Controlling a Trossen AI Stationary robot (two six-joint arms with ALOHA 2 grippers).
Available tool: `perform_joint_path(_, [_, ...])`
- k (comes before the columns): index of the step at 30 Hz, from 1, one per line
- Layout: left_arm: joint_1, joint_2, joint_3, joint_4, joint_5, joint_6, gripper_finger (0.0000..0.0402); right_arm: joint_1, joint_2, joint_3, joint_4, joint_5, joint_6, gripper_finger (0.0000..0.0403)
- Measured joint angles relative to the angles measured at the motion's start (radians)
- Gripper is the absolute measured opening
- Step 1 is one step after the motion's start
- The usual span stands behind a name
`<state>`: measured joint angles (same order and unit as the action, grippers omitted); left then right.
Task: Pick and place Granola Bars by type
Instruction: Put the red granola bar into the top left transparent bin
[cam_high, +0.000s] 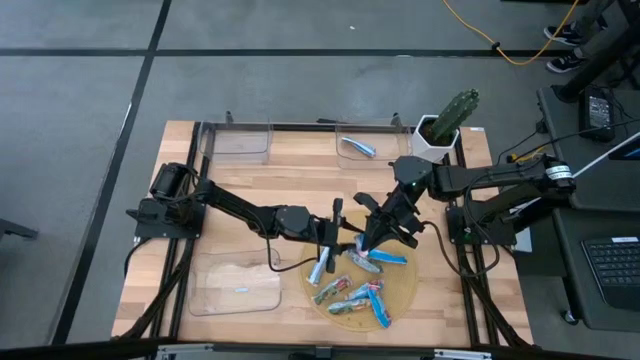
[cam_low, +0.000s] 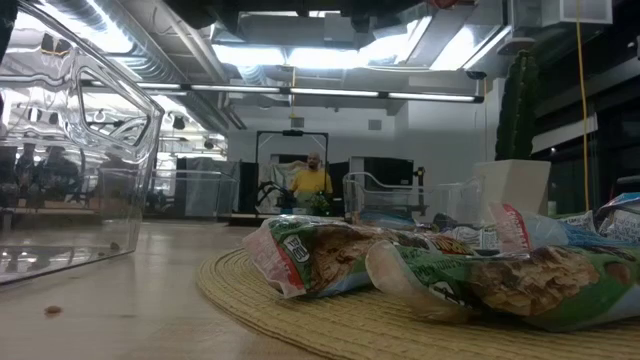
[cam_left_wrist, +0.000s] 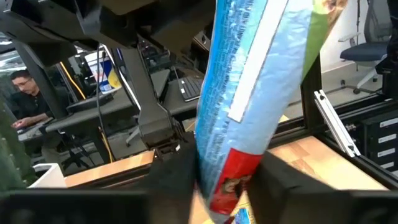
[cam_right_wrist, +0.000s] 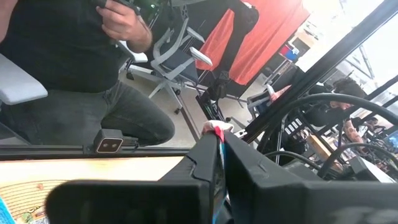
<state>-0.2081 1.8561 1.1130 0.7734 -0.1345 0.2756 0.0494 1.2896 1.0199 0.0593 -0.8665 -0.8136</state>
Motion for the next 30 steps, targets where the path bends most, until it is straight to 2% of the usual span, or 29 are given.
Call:
perform_joint_path(4, [0.0, 0.0, 0.0, 0.0, -0.001, -0.003, 0.0024, 0.0, 0.0, 0.0, -0.001, 0.0, 0.015, 0.005])
perform_joint_path(8, [-0.01, -0.006, -0.001, -0.02, -0.012, -0.003, 0.0022, 0.0, -0.007, 0.0, -0.004, 0.021, 0.016, 0.0069])
perform_joint_path(11, [-0.029, -0.045, -0.001, -0.101, -0.065, 0.016, 0.0024, 0.0, -0.039, 0.0, -0.02, 0.114, 0.016, 0.0087])
perform_joint_path(16, [-0.075, -0.157, -0.001, -0.268, -0.204, 0.042, 0.0013, 0.0, -0.122, 0.0, -0.061, 0.322, 0.02, 0.0117])
perform_joint_path(21, [-0.137, -0.294, -0.001, -0.516, -0.399, 0.015, 0.0017, 0.0, -0.202, 0.0, -0.134, 0.477, 0.076, 0.013])
perform_joint_path(26, [-0.167, -0.417, -0.001, -0.781, -0.636, -0.065, 0.0013, 0.0, -0.222, 0.0, -0.27, 0.557, 0.15, 0.0131])
perform_joint_path(30, [-0.141, -0.508, -0.001, -0.968, -0.755, -0.143, 0.0012, 0.0, -0.214, -0.043, -0.303, 0.561, 0.186, 0.0131])
